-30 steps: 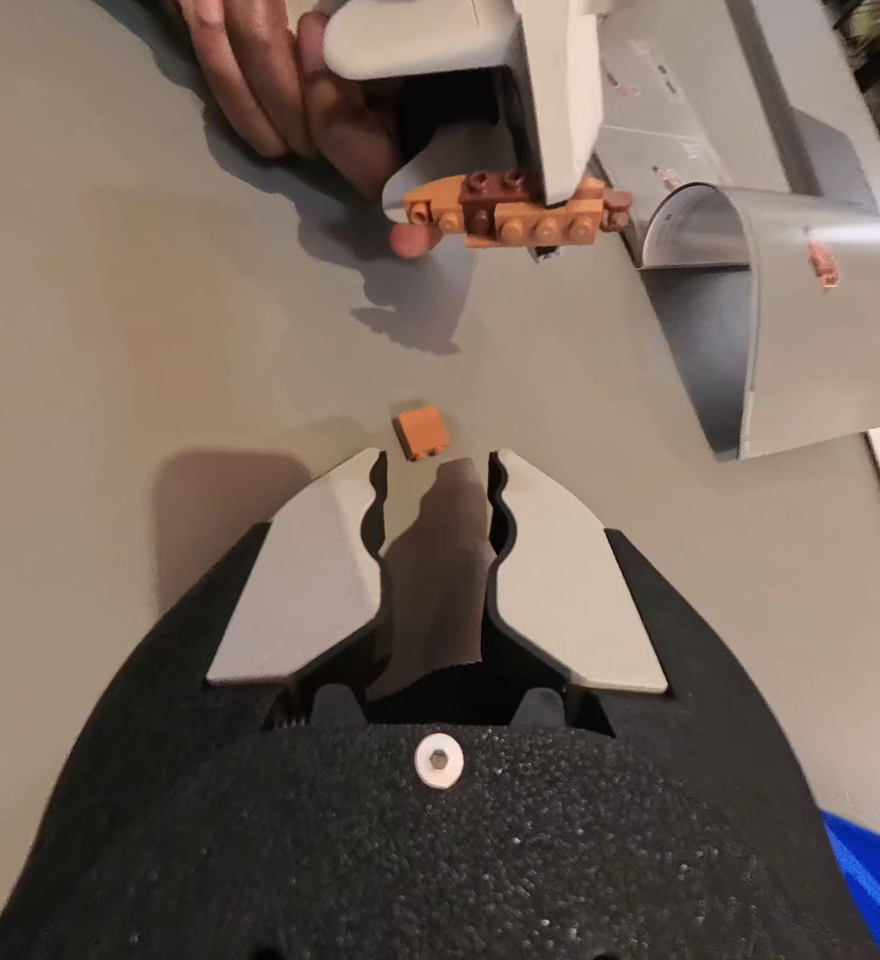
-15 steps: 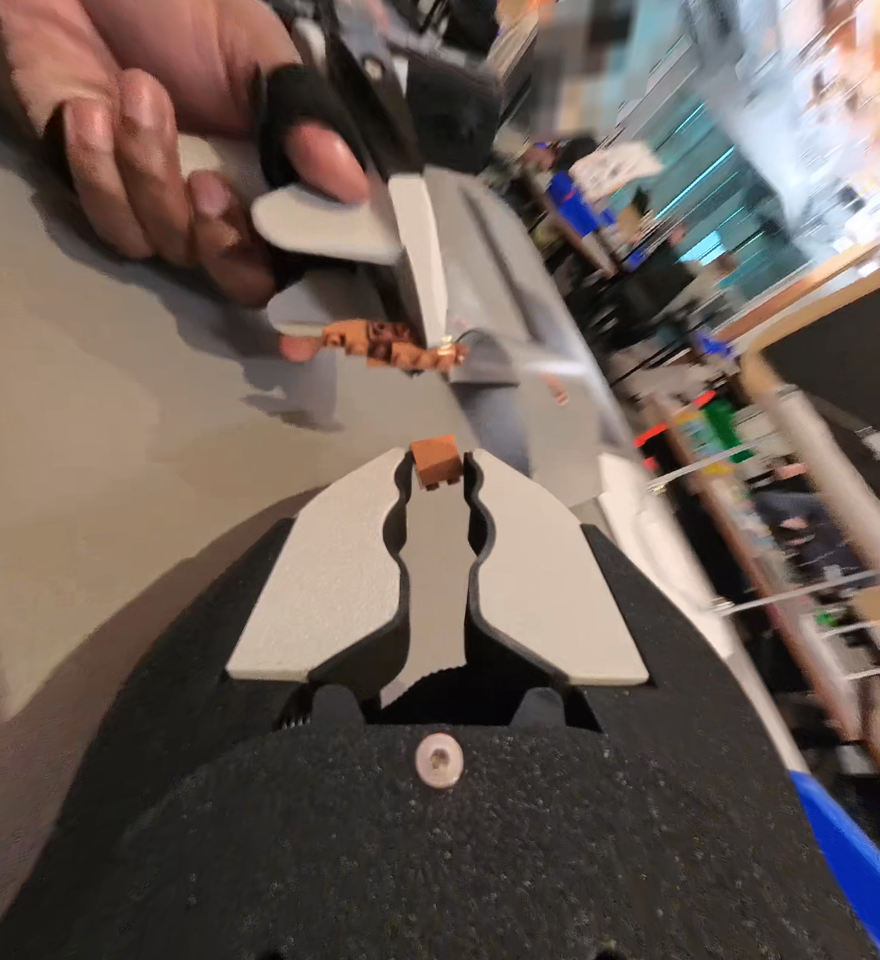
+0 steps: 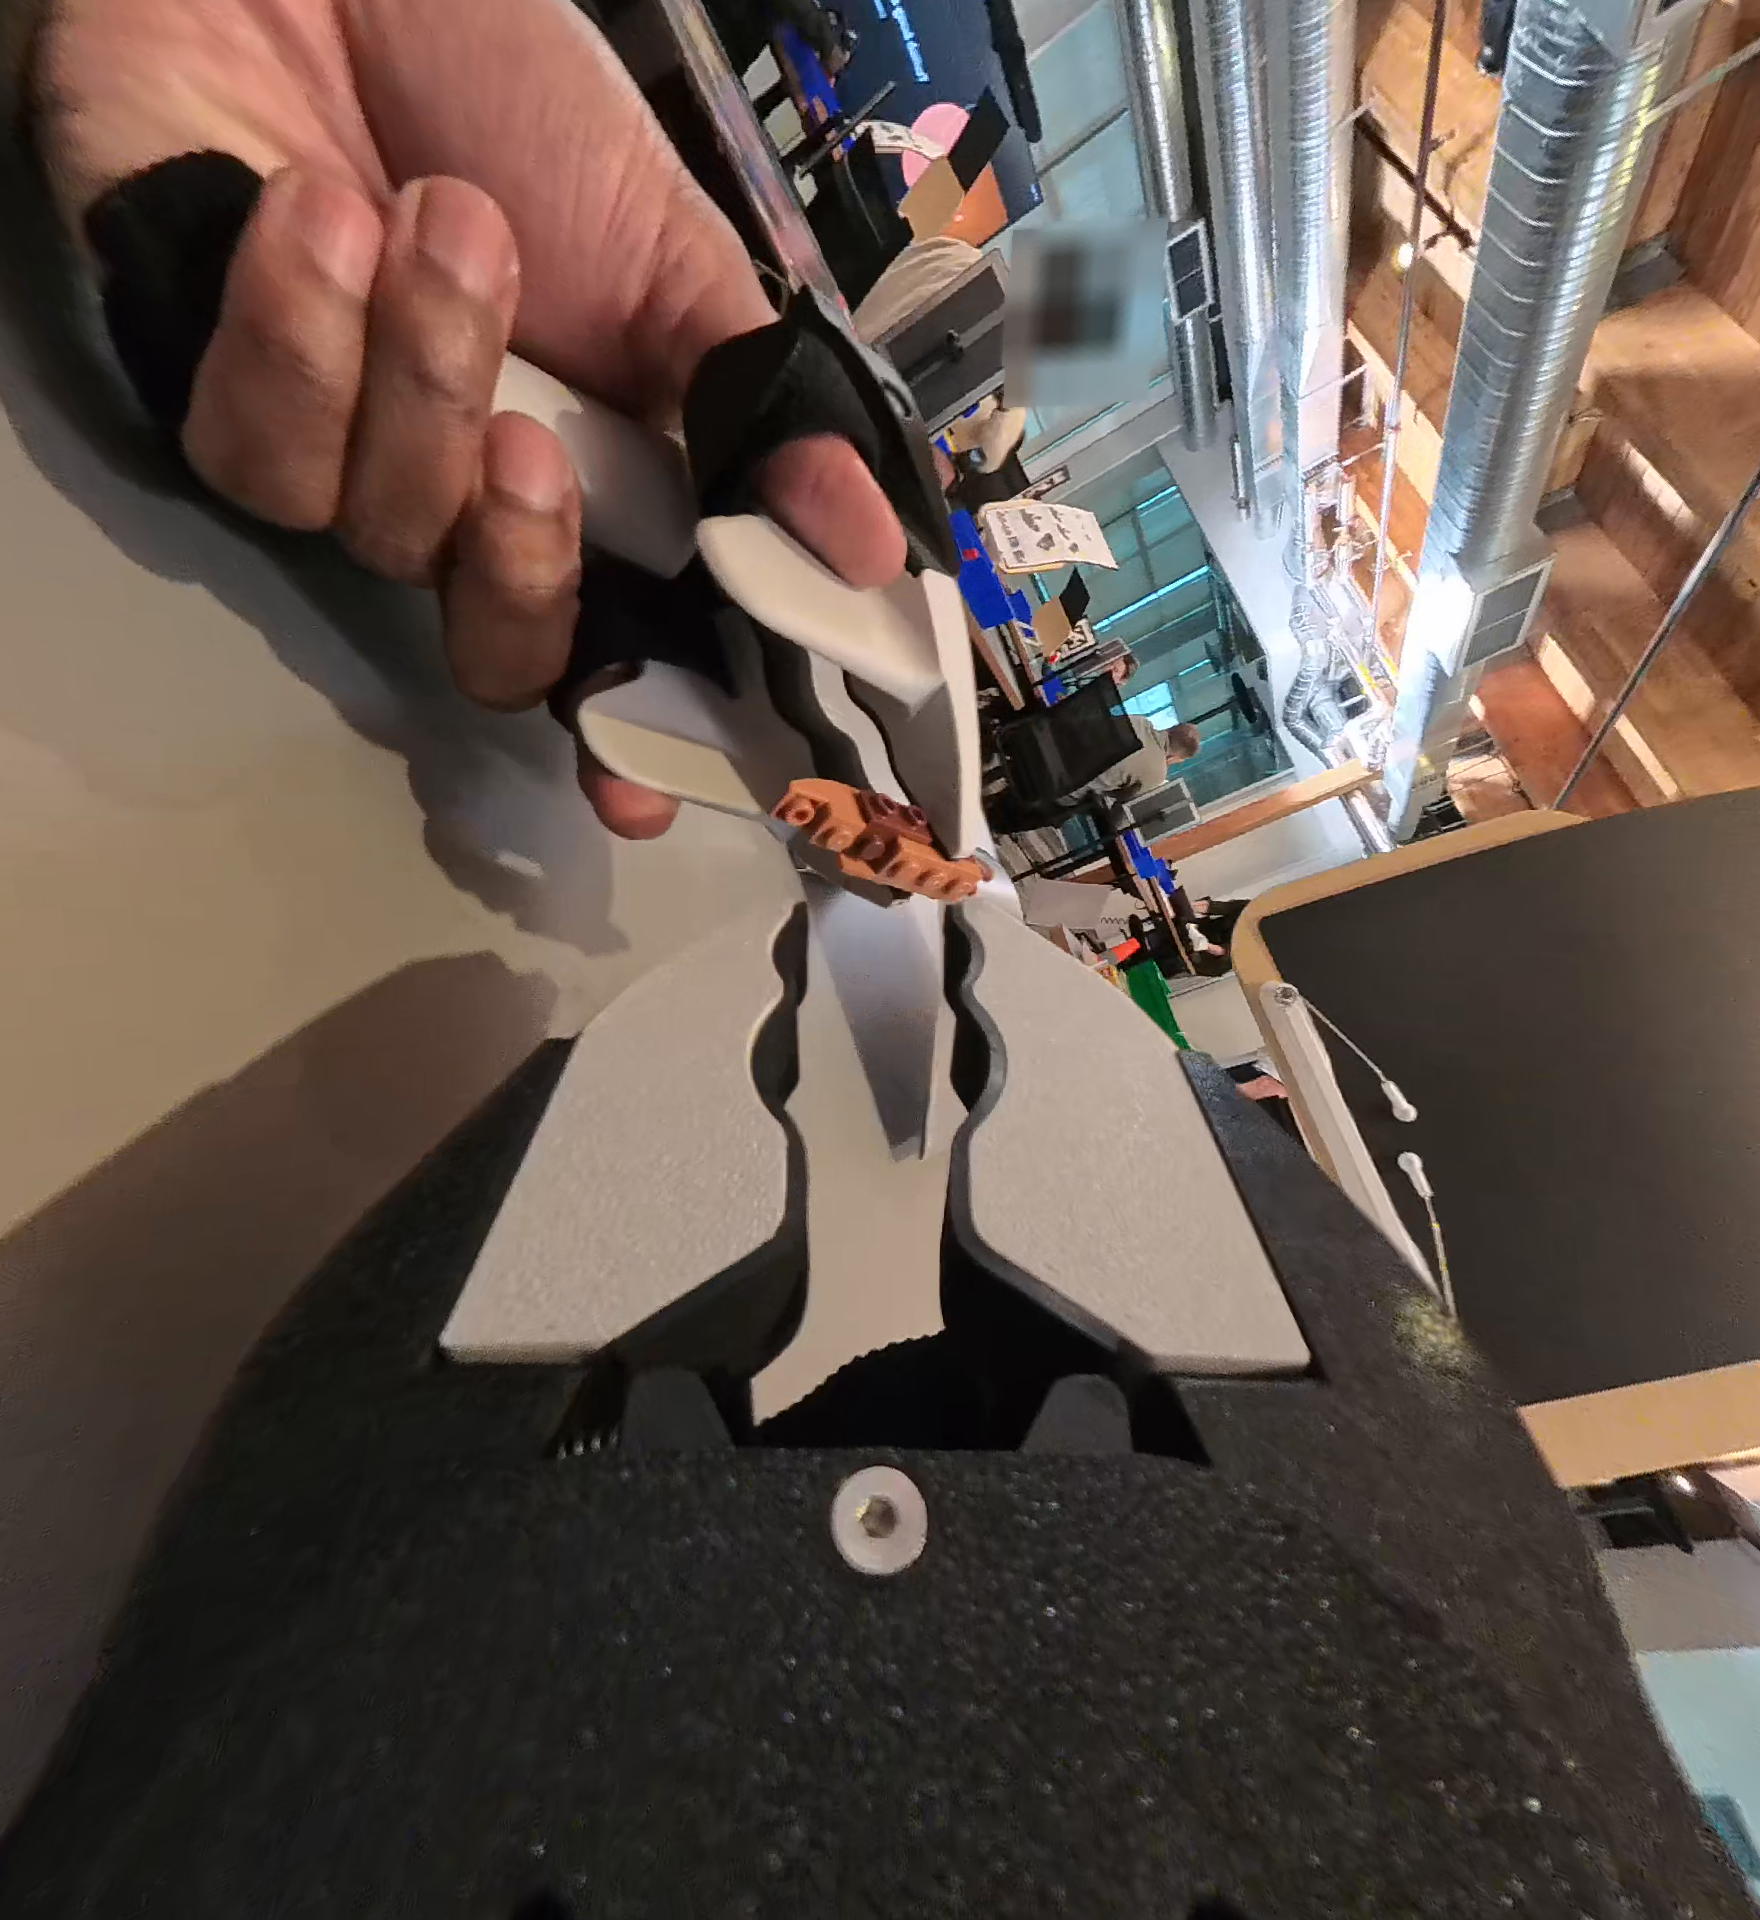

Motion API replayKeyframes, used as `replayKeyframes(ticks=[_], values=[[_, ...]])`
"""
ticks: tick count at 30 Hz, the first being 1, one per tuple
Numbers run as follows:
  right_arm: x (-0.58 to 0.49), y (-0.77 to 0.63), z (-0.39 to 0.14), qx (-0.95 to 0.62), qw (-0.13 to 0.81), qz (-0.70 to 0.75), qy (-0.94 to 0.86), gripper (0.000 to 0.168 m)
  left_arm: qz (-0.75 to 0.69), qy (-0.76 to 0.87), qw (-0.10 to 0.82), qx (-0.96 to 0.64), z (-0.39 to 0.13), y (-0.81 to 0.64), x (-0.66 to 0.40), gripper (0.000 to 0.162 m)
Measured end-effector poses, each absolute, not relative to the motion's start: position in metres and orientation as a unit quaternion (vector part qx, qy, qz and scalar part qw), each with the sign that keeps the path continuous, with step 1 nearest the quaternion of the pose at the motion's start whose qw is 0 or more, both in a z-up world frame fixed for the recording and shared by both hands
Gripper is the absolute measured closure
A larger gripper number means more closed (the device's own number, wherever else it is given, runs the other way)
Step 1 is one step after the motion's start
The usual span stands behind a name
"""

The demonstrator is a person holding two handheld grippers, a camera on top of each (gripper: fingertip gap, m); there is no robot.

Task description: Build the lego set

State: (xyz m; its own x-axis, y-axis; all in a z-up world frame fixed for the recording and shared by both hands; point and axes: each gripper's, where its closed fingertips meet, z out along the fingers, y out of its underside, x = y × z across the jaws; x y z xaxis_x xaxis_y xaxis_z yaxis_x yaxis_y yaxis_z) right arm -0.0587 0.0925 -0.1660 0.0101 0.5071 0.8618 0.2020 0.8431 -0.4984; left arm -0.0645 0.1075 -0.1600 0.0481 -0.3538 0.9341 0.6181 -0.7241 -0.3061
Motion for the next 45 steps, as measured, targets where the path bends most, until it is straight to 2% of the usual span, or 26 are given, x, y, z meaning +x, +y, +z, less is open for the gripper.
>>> replayKeyframes(ticks=[8,14,23,26,31,41,42,43,45], values=[[-0.034,0.121,-0.176,-0.345,0.598,0.134,-0.711,0.138,-0.642,-0.086,0.388,-0.656,-0.162,0.111,-0.075,0.151],[0.003,0.144,-0.210,-0.456,0.474,0.124,-0.743,0.138,-0.634,-0.088,0.393,-0.660,-0.163,0.113,-0.081,0.151],[0.000,0.138,-0.237,-0.485,0.409,0.143,-0.760,0.141,-0.626,-0.072,0.390,-0.671,-0.165,0.111,-0.076,0.151],[-0.006,0.142,-0.239,-0.492,0.389,0.146,-0.765,0.137,-0.625,-0.066,0.387,-0.675,-0.166,0.110,-0.074,0.151],[-0.014,0.130,-0.246,-0.495,0.340,0.166,-0.782,0.152,-0.621,-0.059,0.384,-0.681,-0.167,0.108,-0.071,0.151],[-0.031,0.125,-0.246,-0.502,0.338,0.175,-0.776,0.155,-0.611,-0.054,0.385,-0.690,-0.169,0.108,-0.071,0.151],[-0.031,0.123,-0.246,-0.506,0.335,0.185,-0.773,0.157,-0.609,-0.054,0.386,-0.691,-0.169,0.108,-0.072,0.151],[-0.031,0.119,-0.245,-0.512,0.329,0.205,-0.767,0.166,-0.607,-0.054,0.387,-0.692,-0.169,0.108,-0.072,0.151],[-0.032,0.105,-0.240,-0.525,0.303,0.270,-0.748,0.168,-0.602,-0.055,0.387,-0.696,-0.170,0.109,-0.074,0.151]])
